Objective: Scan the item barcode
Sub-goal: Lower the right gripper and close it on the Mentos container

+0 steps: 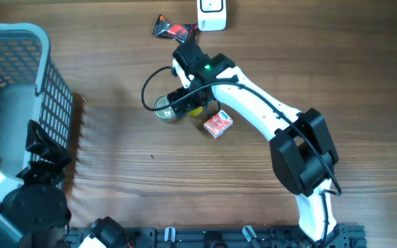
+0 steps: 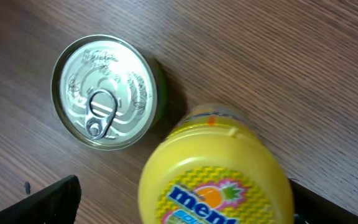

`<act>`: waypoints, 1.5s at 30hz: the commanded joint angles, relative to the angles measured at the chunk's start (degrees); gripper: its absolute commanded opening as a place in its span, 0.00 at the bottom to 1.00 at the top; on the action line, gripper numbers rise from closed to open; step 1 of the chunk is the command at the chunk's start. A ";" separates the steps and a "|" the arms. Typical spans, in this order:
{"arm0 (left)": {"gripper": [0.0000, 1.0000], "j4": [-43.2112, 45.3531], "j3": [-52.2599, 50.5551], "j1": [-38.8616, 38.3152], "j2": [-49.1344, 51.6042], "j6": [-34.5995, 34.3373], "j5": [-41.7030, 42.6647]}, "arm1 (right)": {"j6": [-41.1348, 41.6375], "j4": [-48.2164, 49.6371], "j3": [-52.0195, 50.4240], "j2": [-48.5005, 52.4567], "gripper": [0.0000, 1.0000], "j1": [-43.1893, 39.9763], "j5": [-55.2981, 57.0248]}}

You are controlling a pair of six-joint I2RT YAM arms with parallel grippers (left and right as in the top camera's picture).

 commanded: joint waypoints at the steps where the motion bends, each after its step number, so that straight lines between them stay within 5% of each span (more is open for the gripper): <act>1: 1.00 -0.55 0.66 0.39 -0.04 -0.96 0.50 | -2.89 -0.39 1.07 0.76 1.00 -0.07 -0.20; 17: 1.00 -0.76 0.66 0.39 -0.04 -0.96 1.18 | -3.87 1.57 1.07 4.28 0.99 -0.07 -0.15; 24: 1.00 -2.23 0.63 0.39 -0.04 -0.96 1.40 | -3.91 2.34 1.07 4.39 0.87 -0.11 2.71; 31: 1.00 -2.62 0.63 0.39 -0.04 -0.96 1.62 | -3.76 3.61 1.07 4.39 0.64 -0.31 3.28; 45: 1.00 -2.99 0.63 0.39 -0.04 -0.96 3.10 | 3.91 2.84 1.07 4.37 0.55 -0.37 6.62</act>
